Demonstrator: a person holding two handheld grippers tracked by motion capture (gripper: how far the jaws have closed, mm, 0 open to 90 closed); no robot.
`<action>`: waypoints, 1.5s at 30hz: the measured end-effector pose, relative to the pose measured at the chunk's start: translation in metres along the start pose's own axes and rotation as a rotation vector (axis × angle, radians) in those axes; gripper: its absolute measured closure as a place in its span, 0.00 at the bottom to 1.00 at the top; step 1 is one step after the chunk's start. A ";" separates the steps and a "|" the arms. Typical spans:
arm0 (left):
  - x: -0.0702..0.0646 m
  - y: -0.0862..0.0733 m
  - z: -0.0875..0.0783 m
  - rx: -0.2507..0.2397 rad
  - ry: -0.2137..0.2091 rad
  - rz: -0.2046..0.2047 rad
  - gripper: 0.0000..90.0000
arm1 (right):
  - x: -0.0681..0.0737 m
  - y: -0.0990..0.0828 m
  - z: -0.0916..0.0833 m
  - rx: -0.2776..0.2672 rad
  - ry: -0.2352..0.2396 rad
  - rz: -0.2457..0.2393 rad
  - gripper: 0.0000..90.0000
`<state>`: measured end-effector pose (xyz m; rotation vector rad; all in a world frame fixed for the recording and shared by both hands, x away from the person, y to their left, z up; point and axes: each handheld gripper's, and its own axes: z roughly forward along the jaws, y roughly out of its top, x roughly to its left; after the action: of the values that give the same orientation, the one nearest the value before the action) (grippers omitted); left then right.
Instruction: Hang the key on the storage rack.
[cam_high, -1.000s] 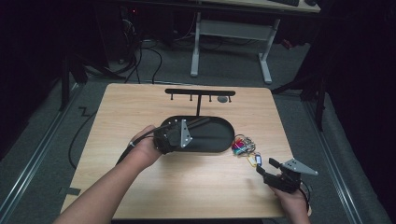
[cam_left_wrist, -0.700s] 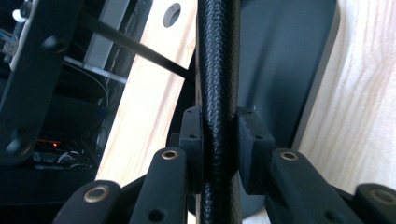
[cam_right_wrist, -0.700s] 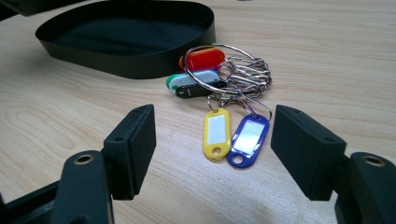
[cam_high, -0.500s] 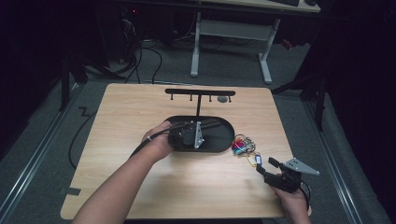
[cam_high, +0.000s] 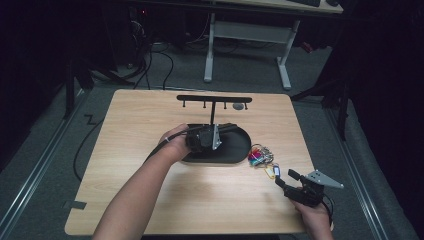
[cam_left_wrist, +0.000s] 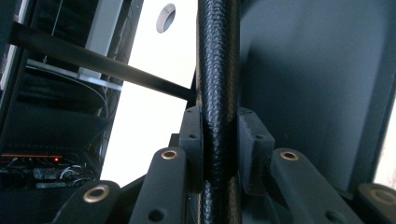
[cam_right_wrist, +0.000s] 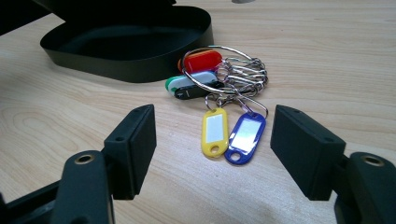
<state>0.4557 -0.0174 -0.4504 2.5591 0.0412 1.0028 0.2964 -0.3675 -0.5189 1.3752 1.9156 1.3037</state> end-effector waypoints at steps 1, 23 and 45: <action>0.000 0.000 0.002 0.007 0.000 0.007 0.83 | 0.000 0.000 0.000 0.002 0.003 -0.004 0.36; -0.019 -0.004 0.019 0.040 -0.107 0.031 0.74 | 0.003 -0.001 0.002 0.009 0.018 -0.021 0.36; -0.018 -0.010 0.008 0.008 -0.164 -0.131 0.62 | 0.004 -0.001 0.005 0.021 0.013 -0.033 0.36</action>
<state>0.4490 -0.0139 -0.4711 2.5984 0.1659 0.7438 0.2977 -0.3617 -0.5212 1.3420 1.9580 1.2837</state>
